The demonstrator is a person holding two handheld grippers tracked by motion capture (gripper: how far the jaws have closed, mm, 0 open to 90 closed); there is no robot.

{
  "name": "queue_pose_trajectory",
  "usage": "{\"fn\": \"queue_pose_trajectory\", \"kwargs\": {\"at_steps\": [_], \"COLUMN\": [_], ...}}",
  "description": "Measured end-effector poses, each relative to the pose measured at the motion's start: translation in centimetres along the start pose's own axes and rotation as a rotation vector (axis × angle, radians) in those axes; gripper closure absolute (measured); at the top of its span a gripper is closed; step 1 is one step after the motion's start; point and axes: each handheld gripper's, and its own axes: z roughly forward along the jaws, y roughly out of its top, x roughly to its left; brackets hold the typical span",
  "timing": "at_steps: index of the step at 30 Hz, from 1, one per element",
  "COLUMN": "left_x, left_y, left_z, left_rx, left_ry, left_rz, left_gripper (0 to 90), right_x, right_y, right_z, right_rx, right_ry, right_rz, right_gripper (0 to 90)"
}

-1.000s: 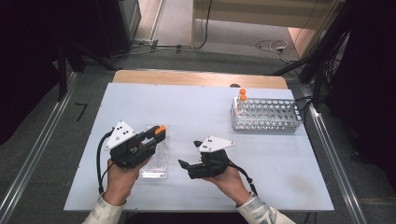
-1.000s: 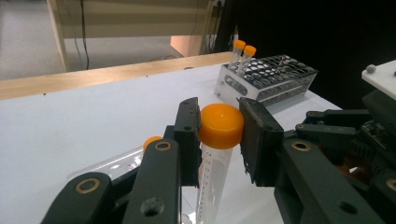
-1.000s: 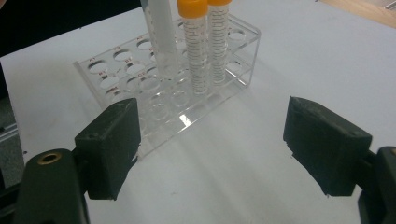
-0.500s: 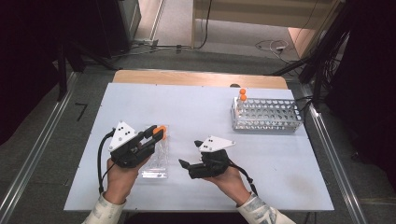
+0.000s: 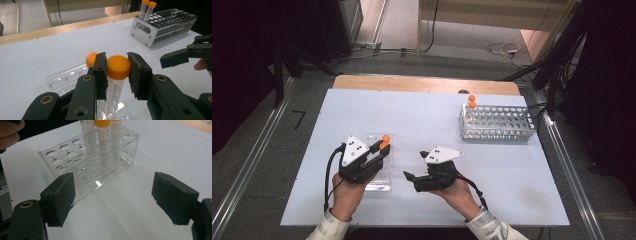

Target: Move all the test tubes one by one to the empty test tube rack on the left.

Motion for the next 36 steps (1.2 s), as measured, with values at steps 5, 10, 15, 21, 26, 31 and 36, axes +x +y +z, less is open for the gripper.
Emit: {"fn": "queue_pose_trajectory", "kwargs": {"at_steps": [5,10,15,21,26,31,36], "left_x": [0.0,-0.1,-0.2,-0.2,0.0,-0.1,0.1], "left_y": [-0.2,-0.4,-0.4,-0.2,0.0,0.0,0.1], "left_z": [0.0,0.0,0.0,-0.3,-0.6,-0.7,-0.7], "left_rx": [0.011,0.015,0.009,-0.006,-0.031,-0.047,-0.056], "left_ry": [0.015,0.008,0.002,-0.019,-0.036,-0.013,0.011], "left_rz": [-0.005,0.002,0.0,-0.013,-0.05,-0.058,-0.064], "left_gripper": [68.3,65.8,63.3,55.7,43.0,30.5,24.6], "right_x": [0.0,0.0,-0.1,-0.7,-2.0,-3.6,-5.0], "right_y": [0.0,0.0,0.0,0.1,0.2,0.1,-0.1], "right_z": [-0.1,0.0,-0.1,-0.5,-1.2,-2.0,-2.4], "right_rx": [0.002,0.003,0.0,-0.016,-0.037,-0.049,-0.045], "right_ry": [-0.002,-0.001,-0.005,-0.03,-0.089,-0.162,-0.232], "right_rz": [0.004,0.005,0.003,0.014,0.037,0.067,0.085], "right_gripper": [17.7,17.7,17.8,18.1,19.5,20.8,21.6]}}
